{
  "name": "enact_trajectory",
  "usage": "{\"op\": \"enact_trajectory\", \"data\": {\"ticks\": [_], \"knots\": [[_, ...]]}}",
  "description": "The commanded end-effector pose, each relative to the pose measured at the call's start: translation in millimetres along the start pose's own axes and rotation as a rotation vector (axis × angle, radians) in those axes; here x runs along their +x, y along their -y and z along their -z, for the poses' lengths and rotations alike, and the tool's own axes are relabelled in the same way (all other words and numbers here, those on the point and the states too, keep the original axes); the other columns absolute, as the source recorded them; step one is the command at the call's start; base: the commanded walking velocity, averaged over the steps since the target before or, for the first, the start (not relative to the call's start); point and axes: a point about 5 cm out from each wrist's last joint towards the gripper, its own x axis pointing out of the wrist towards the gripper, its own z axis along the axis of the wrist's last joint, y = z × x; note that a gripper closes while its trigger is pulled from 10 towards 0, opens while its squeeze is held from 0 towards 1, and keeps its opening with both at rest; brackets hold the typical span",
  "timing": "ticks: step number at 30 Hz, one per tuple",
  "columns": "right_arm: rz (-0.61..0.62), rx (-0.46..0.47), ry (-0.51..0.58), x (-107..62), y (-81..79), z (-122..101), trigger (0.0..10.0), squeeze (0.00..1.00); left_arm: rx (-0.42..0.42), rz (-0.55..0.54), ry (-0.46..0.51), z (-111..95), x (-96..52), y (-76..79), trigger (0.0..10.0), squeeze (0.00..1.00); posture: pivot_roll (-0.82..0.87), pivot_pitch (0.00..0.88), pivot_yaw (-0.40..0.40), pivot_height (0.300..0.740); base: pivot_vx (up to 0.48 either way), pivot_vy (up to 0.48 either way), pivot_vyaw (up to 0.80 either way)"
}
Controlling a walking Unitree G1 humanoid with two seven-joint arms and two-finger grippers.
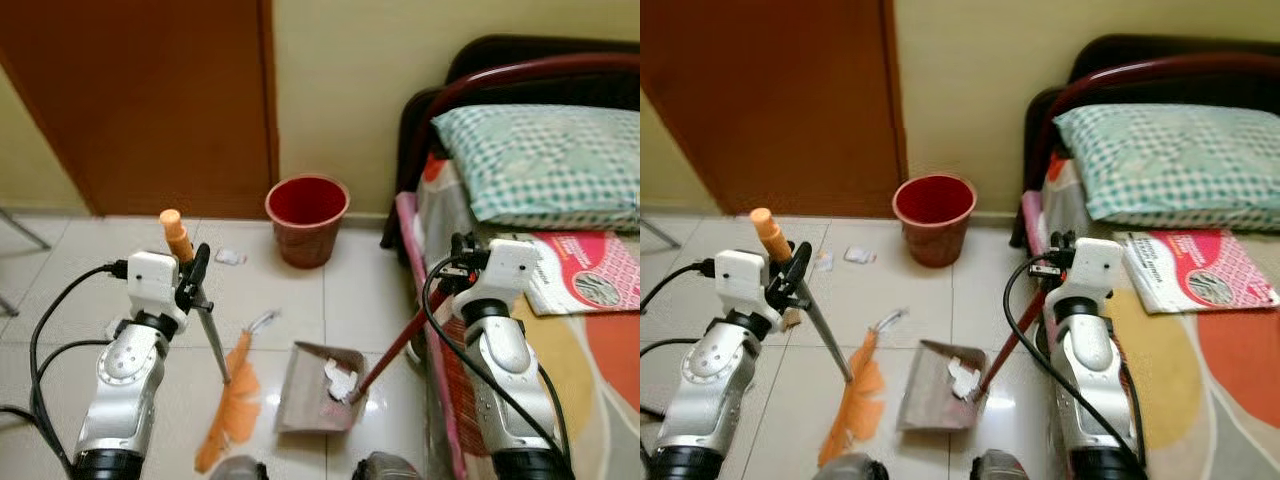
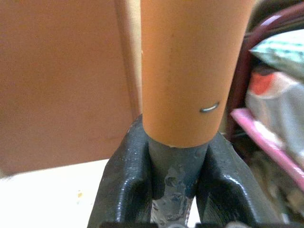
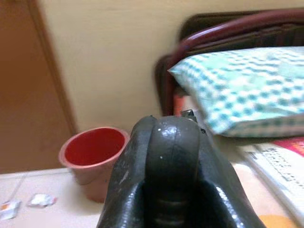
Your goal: Sweep floor
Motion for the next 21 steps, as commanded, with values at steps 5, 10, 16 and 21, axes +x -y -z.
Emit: {"op": "enact_trajectory", "data": {"ticks": [5,10,16,21], "knots": [[-0.02,-0.004,0.045,5.3,-7.9,-11,10.0,0.0,0.03,-0.019,0.034,-10,1.9,-9.7,10.0,0.0,-0.01,0.018,-0.019,0.74,0.374,0.3,0.0],[-0.019,-0.001,0.046,7.0,-8.0,-11,10.0,0.0,0.043,-0.026,0.029,-9,2.5,-10.5,10.0,0.0,-0.01,0.017,-0.021,0.74,0.369,0.307,0.0],[-0.019,-0.002,0.051,11.5,-8.7,-12,10.0,0.0,0.044,-0.023,0.034,-10,5.2,-10.7,10.0,0.0,0.0,0.015,-0.02,0.74,0.37,0.307,0.0],[-0.023,0.005,0.064,15.8,-11.9,-15,10.0,0.0,0.05,-0.007,0.045,-11,6.6,-7.7,10.0,0.0,0.0,0.0,-0.022,0.74,0.37,0.305,0.0]]}}
